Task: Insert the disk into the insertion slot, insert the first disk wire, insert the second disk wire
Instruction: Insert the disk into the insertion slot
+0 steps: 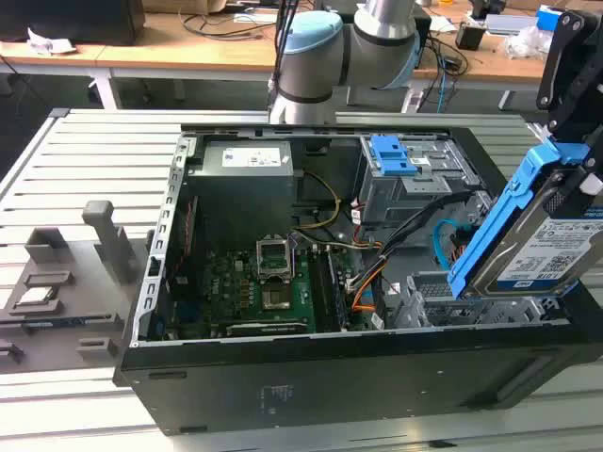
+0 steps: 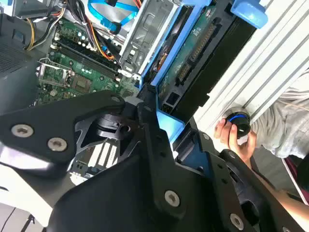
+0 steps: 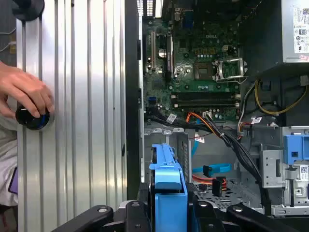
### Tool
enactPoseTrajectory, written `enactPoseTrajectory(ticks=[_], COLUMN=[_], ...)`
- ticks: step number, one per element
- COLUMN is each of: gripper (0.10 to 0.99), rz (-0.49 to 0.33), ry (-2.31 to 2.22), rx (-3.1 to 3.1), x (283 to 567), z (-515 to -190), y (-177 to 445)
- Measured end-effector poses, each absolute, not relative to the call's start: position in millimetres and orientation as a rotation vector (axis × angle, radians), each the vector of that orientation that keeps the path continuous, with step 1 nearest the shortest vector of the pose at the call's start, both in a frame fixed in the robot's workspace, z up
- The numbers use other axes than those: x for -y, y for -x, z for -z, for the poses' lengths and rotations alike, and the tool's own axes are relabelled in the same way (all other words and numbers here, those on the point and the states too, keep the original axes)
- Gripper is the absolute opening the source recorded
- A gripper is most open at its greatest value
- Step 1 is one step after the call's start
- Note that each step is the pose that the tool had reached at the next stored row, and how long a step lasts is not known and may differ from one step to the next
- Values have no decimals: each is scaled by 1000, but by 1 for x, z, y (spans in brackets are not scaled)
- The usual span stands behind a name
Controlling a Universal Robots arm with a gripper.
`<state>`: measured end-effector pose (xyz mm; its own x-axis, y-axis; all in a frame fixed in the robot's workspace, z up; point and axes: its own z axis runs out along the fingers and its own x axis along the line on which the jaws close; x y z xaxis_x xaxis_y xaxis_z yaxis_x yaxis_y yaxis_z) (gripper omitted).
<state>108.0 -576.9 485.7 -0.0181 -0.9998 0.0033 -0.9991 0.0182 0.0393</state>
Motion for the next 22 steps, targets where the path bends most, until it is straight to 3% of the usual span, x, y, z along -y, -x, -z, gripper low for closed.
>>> enactPoseTrajectory(ticks=[11,22], gripper=[369,369], rz=[40,40], ry=[-2180,-2180], rx=[2220,2220], x=[545,539], z=[-486,-478], y=[-105,-105])
